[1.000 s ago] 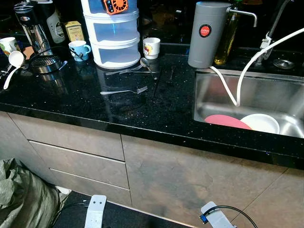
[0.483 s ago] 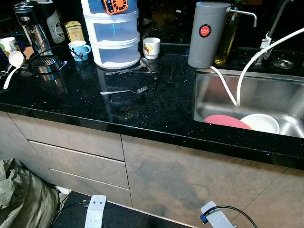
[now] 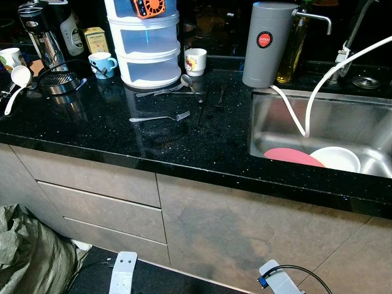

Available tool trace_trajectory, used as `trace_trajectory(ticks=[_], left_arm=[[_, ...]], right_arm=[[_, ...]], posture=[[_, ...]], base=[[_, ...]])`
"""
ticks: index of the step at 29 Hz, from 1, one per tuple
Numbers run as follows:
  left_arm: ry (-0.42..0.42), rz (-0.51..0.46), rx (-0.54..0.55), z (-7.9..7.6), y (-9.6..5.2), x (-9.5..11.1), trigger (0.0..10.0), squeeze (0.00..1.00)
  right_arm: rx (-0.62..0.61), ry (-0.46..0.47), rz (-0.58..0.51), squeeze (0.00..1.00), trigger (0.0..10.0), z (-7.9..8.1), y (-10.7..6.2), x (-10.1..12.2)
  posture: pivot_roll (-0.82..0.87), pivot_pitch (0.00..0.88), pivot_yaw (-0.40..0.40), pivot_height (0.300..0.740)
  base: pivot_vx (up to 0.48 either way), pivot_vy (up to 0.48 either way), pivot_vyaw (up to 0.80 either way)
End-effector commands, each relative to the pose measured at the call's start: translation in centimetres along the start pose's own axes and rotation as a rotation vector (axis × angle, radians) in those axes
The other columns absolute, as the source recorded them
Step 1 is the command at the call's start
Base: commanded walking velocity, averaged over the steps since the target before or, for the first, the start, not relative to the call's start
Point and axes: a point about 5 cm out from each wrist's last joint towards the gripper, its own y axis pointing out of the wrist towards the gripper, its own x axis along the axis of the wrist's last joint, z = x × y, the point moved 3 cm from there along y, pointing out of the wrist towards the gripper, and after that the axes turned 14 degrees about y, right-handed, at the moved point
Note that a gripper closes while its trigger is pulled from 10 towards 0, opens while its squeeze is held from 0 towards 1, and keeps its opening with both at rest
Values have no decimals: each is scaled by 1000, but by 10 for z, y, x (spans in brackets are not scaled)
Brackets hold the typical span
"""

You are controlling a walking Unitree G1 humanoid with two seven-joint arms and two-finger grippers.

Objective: Kitchen organization

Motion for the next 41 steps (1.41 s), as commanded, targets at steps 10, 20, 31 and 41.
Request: trace_trajectory(ticks=[10,20,31,41], left_arm=[[5,14,7,3,0,-2,10000,0],[6,19,9,4,-1,-3,10000,0],[1,22,4,3,-1,-4,10000,0],[4,23,3,4,-1,-4,10000,0]], right_arm=[[-88,322,-58,0,10000,-2,-2,-2],[-224,630,-52,0,10000,-6,-4,-14],[-177,748,-245,0,10000,-94,-17,15],[468,466,-409,0,10000,-55,-33,50]], posture=[[-131,0,48,740],[-107,0,45,740],[-113,0,49,740],[-111,0,50,740]], base=[[0,0,0],[0,0,0],[0,0,0],[0,0,0]])
